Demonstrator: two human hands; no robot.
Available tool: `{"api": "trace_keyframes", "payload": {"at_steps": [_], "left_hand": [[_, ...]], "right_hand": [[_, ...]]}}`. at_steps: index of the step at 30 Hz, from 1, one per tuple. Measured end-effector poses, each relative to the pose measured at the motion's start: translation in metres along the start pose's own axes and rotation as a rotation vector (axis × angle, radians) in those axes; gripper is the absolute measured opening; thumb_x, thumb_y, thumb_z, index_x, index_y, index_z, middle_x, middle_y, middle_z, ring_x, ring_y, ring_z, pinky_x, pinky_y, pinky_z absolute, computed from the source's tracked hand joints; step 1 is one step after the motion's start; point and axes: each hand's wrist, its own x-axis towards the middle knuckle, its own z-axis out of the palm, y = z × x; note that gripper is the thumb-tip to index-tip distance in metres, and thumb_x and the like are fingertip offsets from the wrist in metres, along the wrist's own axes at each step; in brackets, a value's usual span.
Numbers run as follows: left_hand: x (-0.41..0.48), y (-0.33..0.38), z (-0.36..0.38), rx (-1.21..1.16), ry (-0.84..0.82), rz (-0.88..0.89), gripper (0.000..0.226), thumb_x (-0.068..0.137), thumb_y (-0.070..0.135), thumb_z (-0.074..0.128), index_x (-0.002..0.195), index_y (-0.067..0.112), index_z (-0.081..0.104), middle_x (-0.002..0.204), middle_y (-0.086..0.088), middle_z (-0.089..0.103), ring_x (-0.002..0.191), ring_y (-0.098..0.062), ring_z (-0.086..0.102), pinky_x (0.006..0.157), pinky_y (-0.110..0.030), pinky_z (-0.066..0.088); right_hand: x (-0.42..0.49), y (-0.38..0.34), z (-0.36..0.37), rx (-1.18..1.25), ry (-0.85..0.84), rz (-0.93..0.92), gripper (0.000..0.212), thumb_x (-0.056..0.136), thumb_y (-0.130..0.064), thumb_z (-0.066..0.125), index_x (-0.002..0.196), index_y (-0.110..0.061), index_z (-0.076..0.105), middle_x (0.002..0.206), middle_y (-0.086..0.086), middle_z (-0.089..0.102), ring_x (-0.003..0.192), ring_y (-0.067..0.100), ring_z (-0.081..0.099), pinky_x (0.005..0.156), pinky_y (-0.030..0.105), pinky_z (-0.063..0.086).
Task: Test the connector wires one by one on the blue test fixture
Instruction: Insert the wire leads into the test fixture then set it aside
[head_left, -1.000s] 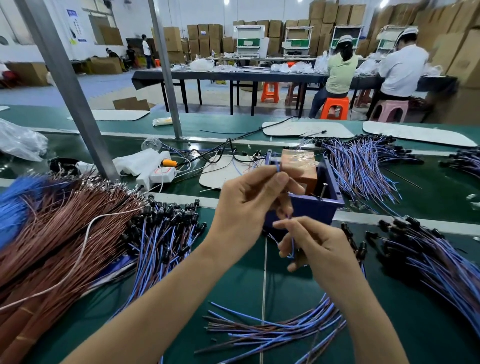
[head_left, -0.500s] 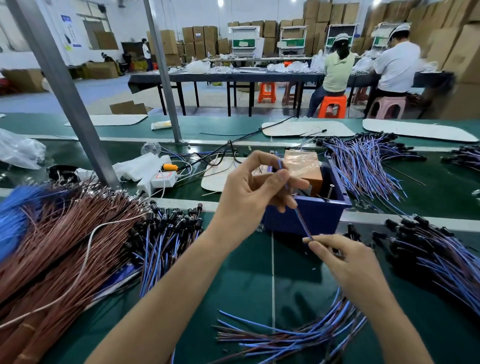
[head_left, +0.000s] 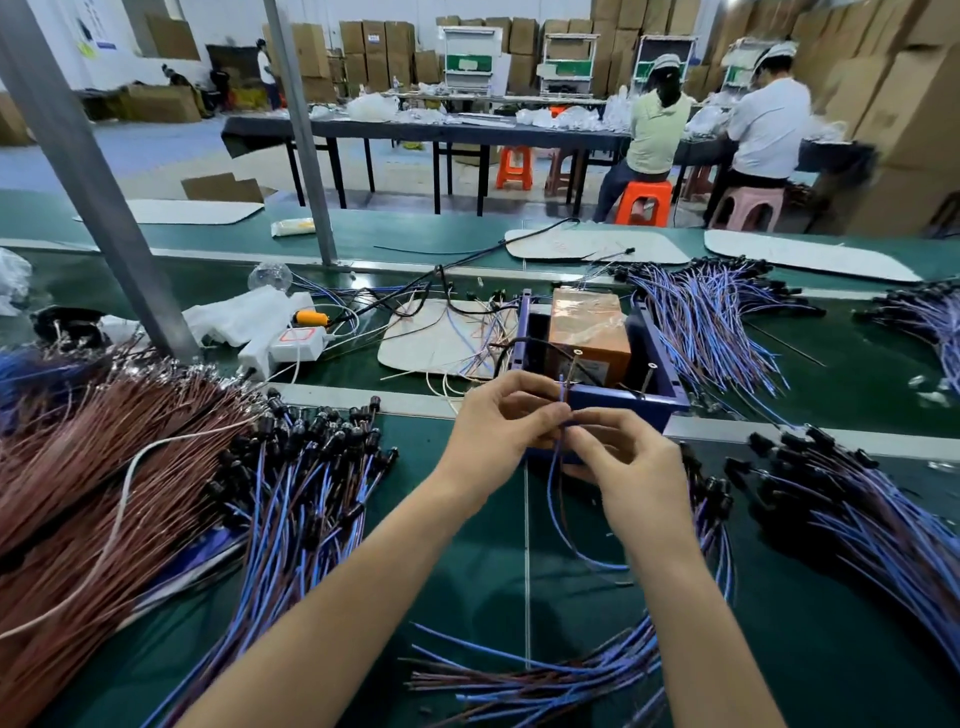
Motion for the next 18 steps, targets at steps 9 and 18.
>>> {"api": "trace_keyframes", "payload": {"at_steps": [9, 18], "left_hand": [[-0.003, -0.01, 0.008, 0.044, 0.0, 0.02, 0.024, 0.082, -0.01, 0.064, 0.075, 0.013, 0.059, 0.073, 0.001, 0.067, 0.07, -0.007, 0.064, 0.07, -0.021, 0.055], [-0.003, -0.011, 0.007, 0.071, 0.024, -0.031, 0.024, 0.086, -0.006, 0.06, 0.095, 0.013, 0.072, 0.072, 0.003, 0.069, 0.066, -0.005, 0.065, 0.075, -0.02, 0.056]], "right_hand": [[0.001, 0.011, 0.006, -0.001, 0.122, -0.064, 0.023, 0.087, 0.004, 0.063, 0.079, -0.016, 0.058, 0.075, 0.009, 0.065, 0.066, 0.016, 0.066, 0.056, 0.022, 0.055], [0.005, 0.021, 0.005, -0.06, 0.217, -0.023, 0.027, 0.088, 0.005, 0.059, 0.078, -0.018, 0.07, 0.066, -0.006, 0.069, 0.065, 0.006, 0.068, 0.065, 0.021, 0.053]]}}
